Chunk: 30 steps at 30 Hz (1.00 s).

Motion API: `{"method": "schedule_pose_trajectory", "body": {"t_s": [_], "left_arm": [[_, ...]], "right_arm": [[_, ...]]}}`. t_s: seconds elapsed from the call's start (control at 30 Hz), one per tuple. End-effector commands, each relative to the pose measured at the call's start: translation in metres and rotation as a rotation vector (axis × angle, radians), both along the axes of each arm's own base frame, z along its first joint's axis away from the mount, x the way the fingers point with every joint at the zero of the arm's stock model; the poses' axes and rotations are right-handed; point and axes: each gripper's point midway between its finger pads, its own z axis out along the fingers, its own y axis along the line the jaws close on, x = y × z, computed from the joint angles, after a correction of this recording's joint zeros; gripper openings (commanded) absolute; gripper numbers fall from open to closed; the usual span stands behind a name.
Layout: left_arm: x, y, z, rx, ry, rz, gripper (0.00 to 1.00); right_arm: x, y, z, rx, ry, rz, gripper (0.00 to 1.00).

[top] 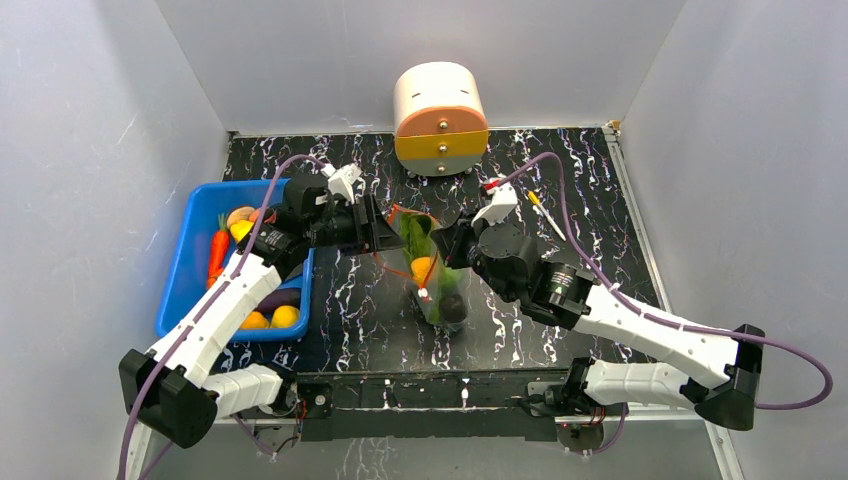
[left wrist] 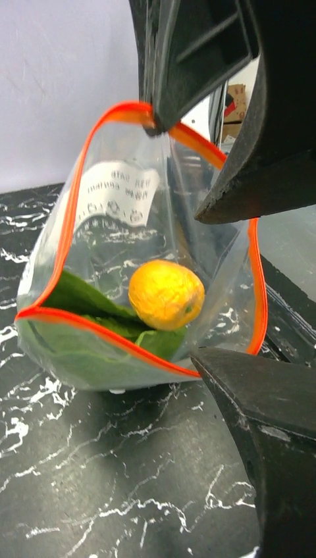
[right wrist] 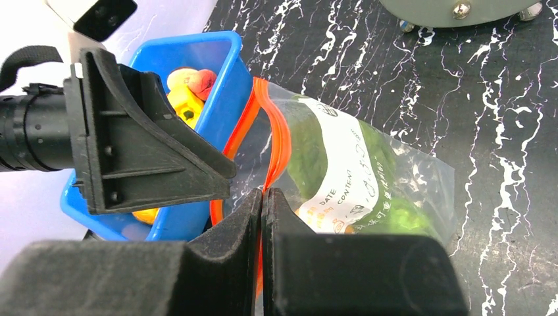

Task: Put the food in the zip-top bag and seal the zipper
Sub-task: Place the fake fruit in the zipper food storage bag.

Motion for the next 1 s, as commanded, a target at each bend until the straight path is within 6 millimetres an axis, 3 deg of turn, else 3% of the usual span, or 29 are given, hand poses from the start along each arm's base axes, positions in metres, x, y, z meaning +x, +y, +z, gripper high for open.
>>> {"method": "schedule_pose_trajectory", "body": {"t_s": [0.0, 0.3, 0.53, 0.8, 0.97], "left_arm": [[-0.005, 0.01, 0.001, 0.067, -0.011, 0.004, 0.66], [-0.008, 0.008, -0.009, 0.065, 0.026, -0.003, 0.61], [-0.015, 0.01, 0.003, 0.056, 0.005, -0.021, 0.67], [-0.021, 0.011, -0.016, 0.085, 0.063, -0.036, 0.68], [-0.022, 0.007, -0.005, 0.055, 0.049, -0.061, 0.69]], "right_arm": [[0.002, -0.002, 0.038, 0.123, -0.069, -0.022, 0.0], [0.0, -0.001, 0.036, 0.136, -0.067, -0.013, 0.0], [0.002, -0.007, 0.028, 0.121, -0.062, -0.037, 0.0], [0.002, -0.011, 0.027, 0.125, -0.065, -0.05, 0.0], [0.004, -0.014, 0.024, 0.11, -0.065, -0.065, 0.0]]}}
